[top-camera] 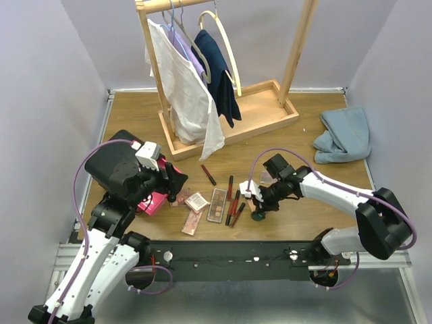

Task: Organize the makeup
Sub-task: Pick up the makeup tool from the corner of the board, then place the makeup tool in the drawer.

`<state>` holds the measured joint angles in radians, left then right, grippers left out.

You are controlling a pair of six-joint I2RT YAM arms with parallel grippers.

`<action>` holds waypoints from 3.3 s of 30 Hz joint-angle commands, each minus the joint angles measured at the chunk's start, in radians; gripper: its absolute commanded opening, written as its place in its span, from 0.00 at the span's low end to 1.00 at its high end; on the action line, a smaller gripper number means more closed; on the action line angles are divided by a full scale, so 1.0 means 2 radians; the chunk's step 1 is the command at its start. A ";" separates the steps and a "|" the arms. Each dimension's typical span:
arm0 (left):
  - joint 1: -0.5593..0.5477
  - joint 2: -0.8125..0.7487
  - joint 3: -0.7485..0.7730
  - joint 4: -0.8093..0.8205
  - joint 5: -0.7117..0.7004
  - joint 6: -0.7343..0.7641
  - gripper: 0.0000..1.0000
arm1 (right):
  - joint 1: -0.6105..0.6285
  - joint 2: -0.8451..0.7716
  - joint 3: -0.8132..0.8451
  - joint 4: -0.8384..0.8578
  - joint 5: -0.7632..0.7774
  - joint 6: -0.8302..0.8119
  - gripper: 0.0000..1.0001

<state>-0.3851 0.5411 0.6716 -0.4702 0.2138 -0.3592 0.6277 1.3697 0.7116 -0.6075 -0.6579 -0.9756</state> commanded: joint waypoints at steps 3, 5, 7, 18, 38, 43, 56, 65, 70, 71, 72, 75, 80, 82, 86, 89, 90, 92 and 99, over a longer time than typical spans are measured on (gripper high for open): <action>0.004 0.008 -0.005 0.022 0.050 -0.024 0.82 | 0.003 -0.022 0.045 -0.021 0.020 0.049 0.01; 0.004 0.013 -0.007 0.030 0.060 -0.040 0.82 | -0.003 -0.021 0.065 -0.031 -0.005 0.058 0.01; 0.004 0.019 -0.007 0.036 0.071 -0.060 0.82 | -0.009 -0.020 0.074 -0.033 -0.028 0.067 0.01; -0.106 0.055 -0.039 0.131 0.046 -0.134 0.79 | -0.097 0.036 0.159 -0.099 -0.206 0.077 0.01; -0.299 0.270 -0.048 0.319 -0.065 -0.188 0.63 | -0.133 0.042 0.143 -0.117 -0.242 0.057 0.01; -0.311 0.321 -0.017 0.328 -0.063 -0.175 0.61 | -0.135 0.043 0.144 -0.126 -0.249 0.046 0.01; -0.322 0.414 0.042 0.330 -0.044 -0.153 0.31 | -0.137 0.045 0.146 -0.143 -0.255 0.025 0.01; -0.322 0.391 0.043 0.260 -0.082 -0.140 0.00 | -0.139 0.030 0.134 -0.111 -0.237 0.057 0.63; -0.322 0.329 0.034 0.178 -0.132 -0.133 0.00 | -0.141 -0.016 0.104 -0.028 -0.199 0.113 1.00; -0.322 0.317 0.032 0.153 -0.140 -0.133 0.00 | -0.143 -0.023 0.099 -0.018 -0.190 0.129 1.00; -0.322 0.292 0.030 0.142 -0.157 -0.134 0.00 | -0.143 -0.035 0.097 -0.011 -0.172 0.134 1.00; -0.321 0.239 0.025 0.094 -0.184 -0.136 0.00 | -0.146 -0.052 0.087 0.012 -0.146 0.150 1.00; -0.319 0.165 0.038 0.024 -0.248 -0.137 0.00 | -0.149 -0.061 0.081 0.025 -0.131 0.156 1.00; -0.311 0.130 0.038 0.004 -0.262 -0.133 0.00 | -0.149 -0.064 0.080 0.027 -0.126 0.156 1.00; -0.279 0.081 0.032 -0.018 -0.273 -0.129 0.00 | -0.149 -0.065 0.078 0.028 -0.123 0.154 1.00; -0.235 0.057 0.030 -0.032 -0.269 -0.126 0.00 | -0.149 -0.066 0.076 0.031 -0.120 0.156 1.00; -0.223 0.048 0.029 -0.032 -0.259 -0.124 0.00 | -0.149 -0.066 0.075 0.031 -0.119 0.156 1.00; -0.187 0.041 0.025 -0.032 -0.247 -0.120 0.00 | -0.149 -0.067 0.074 0.033 -0.117 0.157 1.00; -0.133 0.030 0.016 -0.032 -0.223 -0.139 0.00 | -0.150 -0.066 0.071 0.037 -0.112 0.158 1.00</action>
<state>-0.6907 0.6132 0.7265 -0.5156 -0.2638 -0.6167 0.3363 1.2545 0.8795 -0.5610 -0.9070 -0.6693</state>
